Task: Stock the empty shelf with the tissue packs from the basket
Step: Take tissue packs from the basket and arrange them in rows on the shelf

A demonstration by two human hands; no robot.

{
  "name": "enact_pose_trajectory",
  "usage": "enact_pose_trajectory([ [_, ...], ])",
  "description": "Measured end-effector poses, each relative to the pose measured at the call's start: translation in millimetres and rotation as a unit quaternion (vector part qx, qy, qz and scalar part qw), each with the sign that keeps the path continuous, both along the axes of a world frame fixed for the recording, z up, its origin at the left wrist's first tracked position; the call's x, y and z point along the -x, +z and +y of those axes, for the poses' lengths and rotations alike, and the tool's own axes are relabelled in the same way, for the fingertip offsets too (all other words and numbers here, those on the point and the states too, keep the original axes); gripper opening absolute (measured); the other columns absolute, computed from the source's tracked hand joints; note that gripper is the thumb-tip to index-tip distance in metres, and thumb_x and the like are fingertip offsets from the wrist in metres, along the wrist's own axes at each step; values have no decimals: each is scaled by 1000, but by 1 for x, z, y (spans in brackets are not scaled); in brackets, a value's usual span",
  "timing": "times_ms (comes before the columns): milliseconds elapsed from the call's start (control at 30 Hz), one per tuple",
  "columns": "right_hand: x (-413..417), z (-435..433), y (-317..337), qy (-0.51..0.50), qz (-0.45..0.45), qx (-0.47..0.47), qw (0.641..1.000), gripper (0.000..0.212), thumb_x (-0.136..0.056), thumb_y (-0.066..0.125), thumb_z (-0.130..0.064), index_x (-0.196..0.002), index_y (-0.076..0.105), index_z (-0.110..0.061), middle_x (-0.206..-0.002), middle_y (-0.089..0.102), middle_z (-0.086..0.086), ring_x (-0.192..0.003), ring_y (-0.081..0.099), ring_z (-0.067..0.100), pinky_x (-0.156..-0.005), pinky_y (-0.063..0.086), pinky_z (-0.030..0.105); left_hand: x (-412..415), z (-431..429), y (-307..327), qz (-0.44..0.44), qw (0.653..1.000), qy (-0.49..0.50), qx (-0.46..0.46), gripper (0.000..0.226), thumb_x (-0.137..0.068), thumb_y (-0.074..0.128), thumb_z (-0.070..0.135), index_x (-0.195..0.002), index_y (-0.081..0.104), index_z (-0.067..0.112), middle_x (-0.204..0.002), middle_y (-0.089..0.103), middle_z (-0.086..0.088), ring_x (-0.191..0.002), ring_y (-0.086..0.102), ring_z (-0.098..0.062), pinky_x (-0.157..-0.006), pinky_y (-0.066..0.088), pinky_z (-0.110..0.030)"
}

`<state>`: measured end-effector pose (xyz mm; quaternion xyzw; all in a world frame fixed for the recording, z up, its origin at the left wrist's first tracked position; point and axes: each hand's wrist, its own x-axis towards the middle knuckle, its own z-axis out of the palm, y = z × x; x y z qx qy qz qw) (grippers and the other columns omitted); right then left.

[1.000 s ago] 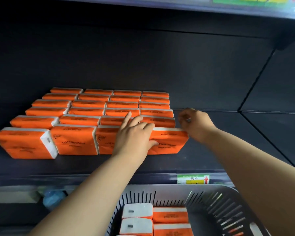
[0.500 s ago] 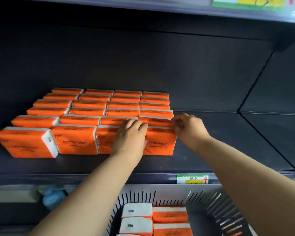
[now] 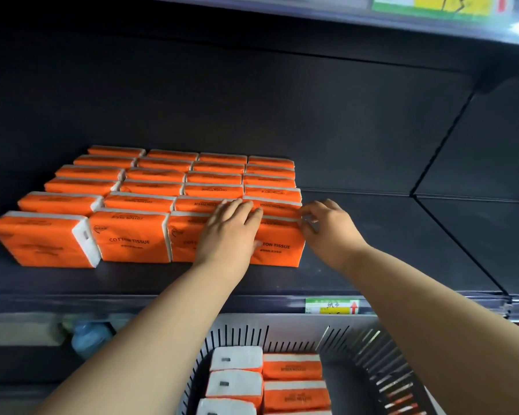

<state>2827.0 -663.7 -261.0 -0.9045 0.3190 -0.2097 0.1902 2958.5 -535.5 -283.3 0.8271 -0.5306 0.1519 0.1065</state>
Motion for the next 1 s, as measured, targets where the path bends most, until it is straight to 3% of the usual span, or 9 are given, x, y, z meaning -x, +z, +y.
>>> enact_pose_trajectory([
  [233, 16, 17, 3, 33, 21, 89, 995, 34, -92, 52, -22, -126, 55, -17, -132, 46, 2, -122, 44, 21, -93, 45, 32, 23, 20, 5, -22, 999, -44, 7, 57, -96, 47, 30, -147, 23, 24, -155, 20, 2, -144, 11, -18, -114, -5, -32],
  [367, 30, 34, 2, 59, 28, 115, 991, 35, -89, 56, -17, -125, 57, -14, -134, 47, 4, -123, 44, 24, -93, 47, 39, 38, 41, 2, -12, 997, -69, -25, 58, -93, 50, 34, -145, 28, 22, -152, 27, 1, -144, 13, -19, -115, -3, -32],
  [567, 56, 70, -12, 101, 65, 99, 988, 38, -87, 56, -16, -125, 57, -13, -136, 46, 7, -121, 45, 29, -96, 44, 38, 64, 76, -10, 6, 993, -83, -82, 56, -89, 54, 39, -139, 37, 22, -140, 42, 1, -136, 27, -19, -116, 7, -33],
  [733, 81, 100, -36, 112, 120, 75, 984, 41, -91, 52, -28, -131, 49, -20, -138, 41, -2, -123, 42, 22, -99, 42, 34, 87, 101, -30, 71, 991, -60, -97, 61, -90, 54, 39, -144, 29, 25, -145, 37, 5, -136, 26, -17, -115, 14, -32],
  [1000, 124, 138, -77, 83, 191, -27, 978, 45, -91, 52, -28, -135, 45, -23, -141, 36, -3, -129, 36, 20, -107, 34, 30, 112, 132, -56, 159, 977, -27, -141, 63, -90, 54, 40, -146, 26, 27, -148, 34, 6, -136, 28, -16, -110, 23, -28],
])
